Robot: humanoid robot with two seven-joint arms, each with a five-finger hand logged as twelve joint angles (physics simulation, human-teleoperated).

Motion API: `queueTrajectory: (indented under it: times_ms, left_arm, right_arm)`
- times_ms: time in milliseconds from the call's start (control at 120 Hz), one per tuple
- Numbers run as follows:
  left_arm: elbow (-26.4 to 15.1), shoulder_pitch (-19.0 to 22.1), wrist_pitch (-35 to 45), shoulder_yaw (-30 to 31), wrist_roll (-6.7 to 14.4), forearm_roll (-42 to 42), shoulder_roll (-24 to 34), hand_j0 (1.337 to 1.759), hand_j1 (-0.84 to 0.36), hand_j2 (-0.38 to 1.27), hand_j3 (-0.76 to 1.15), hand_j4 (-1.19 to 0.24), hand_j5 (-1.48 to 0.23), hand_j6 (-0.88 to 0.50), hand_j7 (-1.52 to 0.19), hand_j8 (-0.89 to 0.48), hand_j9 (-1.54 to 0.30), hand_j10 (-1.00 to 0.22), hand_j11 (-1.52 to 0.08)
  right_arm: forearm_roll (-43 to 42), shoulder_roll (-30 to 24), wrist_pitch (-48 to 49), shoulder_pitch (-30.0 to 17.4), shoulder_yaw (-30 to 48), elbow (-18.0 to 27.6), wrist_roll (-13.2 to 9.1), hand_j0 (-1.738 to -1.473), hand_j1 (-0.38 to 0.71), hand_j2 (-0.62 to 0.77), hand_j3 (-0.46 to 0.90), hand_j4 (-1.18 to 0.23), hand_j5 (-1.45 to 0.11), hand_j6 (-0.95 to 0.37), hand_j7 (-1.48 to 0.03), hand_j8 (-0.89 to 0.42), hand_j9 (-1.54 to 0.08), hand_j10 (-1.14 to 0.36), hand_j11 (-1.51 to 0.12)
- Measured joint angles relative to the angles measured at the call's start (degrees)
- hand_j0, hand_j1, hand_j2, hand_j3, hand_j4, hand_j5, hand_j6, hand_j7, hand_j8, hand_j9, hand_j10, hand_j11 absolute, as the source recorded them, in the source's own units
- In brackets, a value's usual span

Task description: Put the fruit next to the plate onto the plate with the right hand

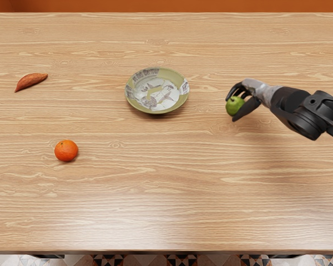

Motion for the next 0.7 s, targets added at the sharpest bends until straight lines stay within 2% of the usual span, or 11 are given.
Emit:
queueTrajectory:
  times_ms: [258, 583, 700]
  left_arm:
    - [0.0, 0.0, 0.0, 0.0, 0.0, 0.0, 0.0, 1.658, 0.32, 0.00, 0.00, -0.02, -0.03, -0.02, -0.03, -0.02, -0.03, -0.02, -0.03]
    - [0.0, 0.0, 0.0, 0.0, 0.0, 0.0, 0.0, 1.658, 0.32, 0.00, 0.00, -0.02, -0.03, -0.02, -0.03, -0.02, -0.03, -0.02, -0.03]
    - [0.0, 0.0, 0.0, 0.0, 0.0, 0.0, 0.0, 1.658, 0.32, 0.00, 0.00, -0.02, -0.03, -0.02, -0.03, -0.02, -0.03, -0.02, -0.03]
  right_arm:
    - [0.1, 4.7, 5.3, 0.5, 8.1, -1.6, 0.6, -1.647, 0.28, 0.21, 0.00, -0.56, -1.16, -0.35, -1.05, -0.28, -1.14, -0.52, -1.14]
    - [0.0, 17.1, 5.8, 3.4, 11.8, -10.8, 0.9, -1.648, 0.29, 0.22, 0.00, -0.55, -1.16, -0.34, -1.05, -0.27, -1.13, -0.52, -1.13]
    - [0.0, 20.5, 5.7, 4.0, 13.0, -13.9, 2.8, -1.648, 0.29, 0.23, 0.00, -0.55, -1.16, -0.34, -1.06, -0.27, -1.13, -0.52, -1.13]
